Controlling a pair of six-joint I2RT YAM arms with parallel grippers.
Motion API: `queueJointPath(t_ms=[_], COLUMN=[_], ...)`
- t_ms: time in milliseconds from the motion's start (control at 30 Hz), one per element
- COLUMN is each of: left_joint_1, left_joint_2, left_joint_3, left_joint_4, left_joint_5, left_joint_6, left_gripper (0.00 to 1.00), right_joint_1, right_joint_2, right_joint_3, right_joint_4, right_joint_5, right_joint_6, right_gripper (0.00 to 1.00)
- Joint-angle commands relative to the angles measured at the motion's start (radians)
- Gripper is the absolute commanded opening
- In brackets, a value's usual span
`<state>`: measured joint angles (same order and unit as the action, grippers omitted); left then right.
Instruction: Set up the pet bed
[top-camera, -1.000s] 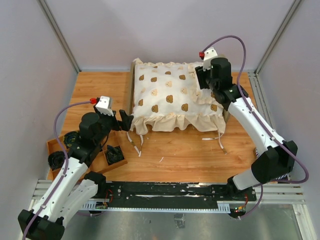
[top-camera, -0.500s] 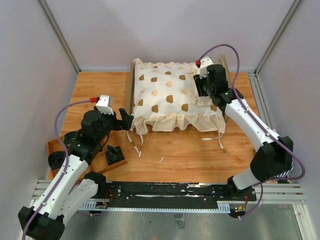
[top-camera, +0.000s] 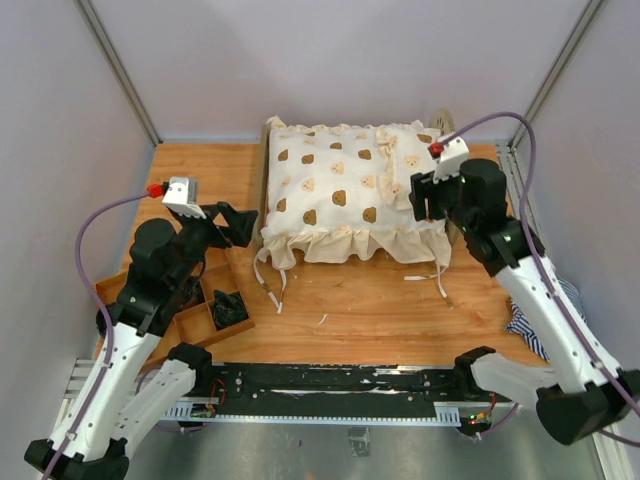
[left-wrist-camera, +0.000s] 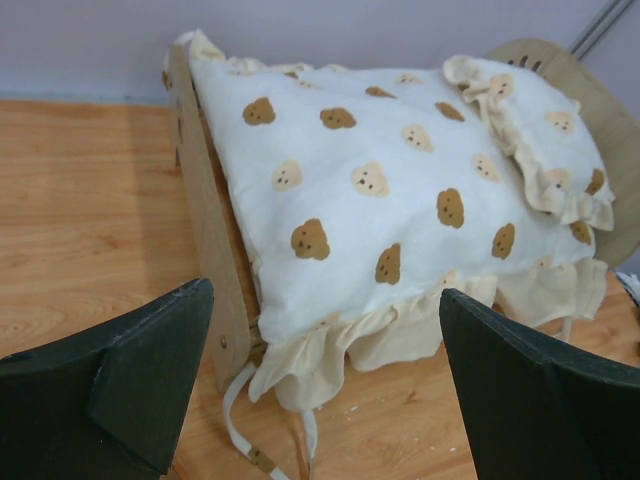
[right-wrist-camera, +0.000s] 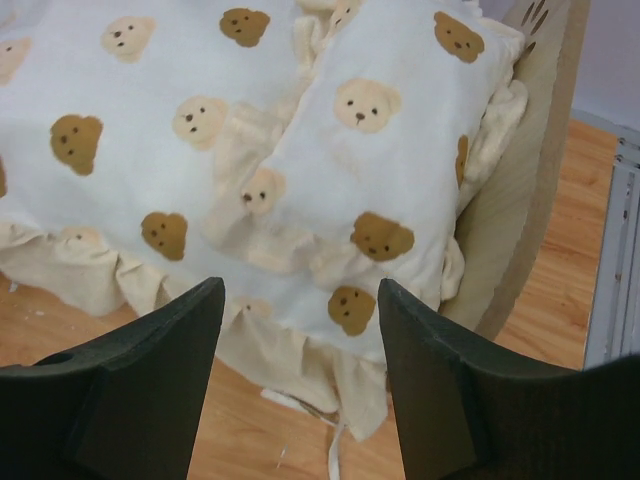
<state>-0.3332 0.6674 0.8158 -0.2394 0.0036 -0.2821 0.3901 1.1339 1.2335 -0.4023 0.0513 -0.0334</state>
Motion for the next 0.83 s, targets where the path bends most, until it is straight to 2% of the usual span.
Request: queueJointPath(t_ms=[0, 167, 267, 400, 800], left_joint_1=[-0.004, -0.003, -0.003, -0.003, -0.003], left_joint_2=[-0.035, -0.079, -0.146, -0.202, -0.246], left_joint_3=[0.054, 0.045, -0.010, -0.072, -0.099], left_joint_4=[-0.009, -0.005, 0.041, 0.050, 0.015], left_joint_5=[0.033, 0.064, 0.105, 0.093, 0.048], left_joint_6=[0.025, 0.005, -0.006, -0.003, -0.005], left_gripper=[0.99, 0.99, 0.99, 0.99, 0.99], right_joint_1=[0.012, 0.012, 0.013, 0.012, 0.012], right_joint_2=[-0.168, -0.371, -0.484, -0.587, -0.573], right_joint_3=[-0.105, -0.227, -0.329, -0.403, -0.420], right_joint_4=[-0.035, -0.017, 0.002, 0.025, 0.014], right_joint_5=[-0.062, -0.151, -0.122, -0.121, -0.137], right_joint_6=[0.062, 0.176, 0.252, 0.291, 0.312], right_gripper=[0.64, 0.65, 0.65, 0.65, 0.65])
